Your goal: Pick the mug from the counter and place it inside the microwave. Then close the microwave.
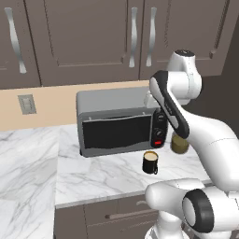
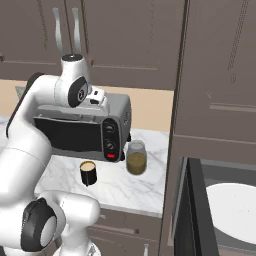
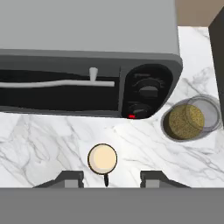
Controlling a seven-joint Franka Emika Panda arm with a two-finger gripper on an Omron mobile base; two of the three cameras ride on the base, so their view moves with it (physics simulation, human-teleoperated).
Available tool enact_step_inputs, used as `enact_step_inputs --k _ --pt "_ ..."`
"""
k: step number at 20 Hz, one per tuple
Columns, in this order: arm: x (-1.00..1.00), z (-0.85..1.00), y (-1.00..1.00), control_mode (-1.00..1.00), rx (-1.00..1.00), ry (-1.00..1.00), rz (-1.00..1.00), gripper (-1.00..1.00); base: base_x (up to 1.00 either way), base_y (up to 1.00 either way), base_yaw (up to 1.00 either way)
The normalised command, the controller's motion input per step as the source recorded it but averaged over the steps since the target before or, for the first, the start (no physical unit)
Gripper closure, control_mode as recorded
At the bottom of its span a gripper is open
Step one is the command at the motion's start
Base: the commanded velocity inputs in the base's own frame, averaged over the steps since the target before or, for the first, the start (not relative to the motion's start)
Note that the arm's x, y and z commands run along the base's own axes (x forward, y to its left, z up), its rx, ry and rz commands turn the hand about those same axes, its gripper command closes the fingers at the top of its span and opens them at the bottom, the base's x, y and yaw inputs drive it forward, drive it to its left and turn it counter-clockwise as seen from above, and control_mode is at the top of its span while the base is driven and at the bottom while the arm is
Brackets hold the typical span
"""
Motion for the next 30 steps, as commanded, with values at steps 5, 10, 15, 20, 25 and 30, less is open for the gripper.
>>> enact_step_inputs --k 5,10,15,20,25,30 --pt "-0.12 -0.12 0.0 -1.0 0.02 0.01 0.0 -1.0 0.0 0.0 0.0" --pt "-0.23 -0.42 0.03 -1.0 0.0 0.05 -0.02 -1.0 0.0 0.0 0.0" --pt "-0.36 -0.38 0.0 -1.0 0.0 0.11 -0.05 -1.0 0.0 0.0 0.0" --pt "-0.4 -0.3 0.0 -1.0 0.0 0.13 -0.05 -1.0 0.0 0.0 0.0" --pt "-0.25 -0.27 0.0 -1.0 0.0 0.07 -0.03 -1.0 0.0 0.0 0.0" --pt "-0.01 -0.29 0.09 -1.0 0.0 -0.02 -0.03 -1.0 0.0 0.0 0.0"
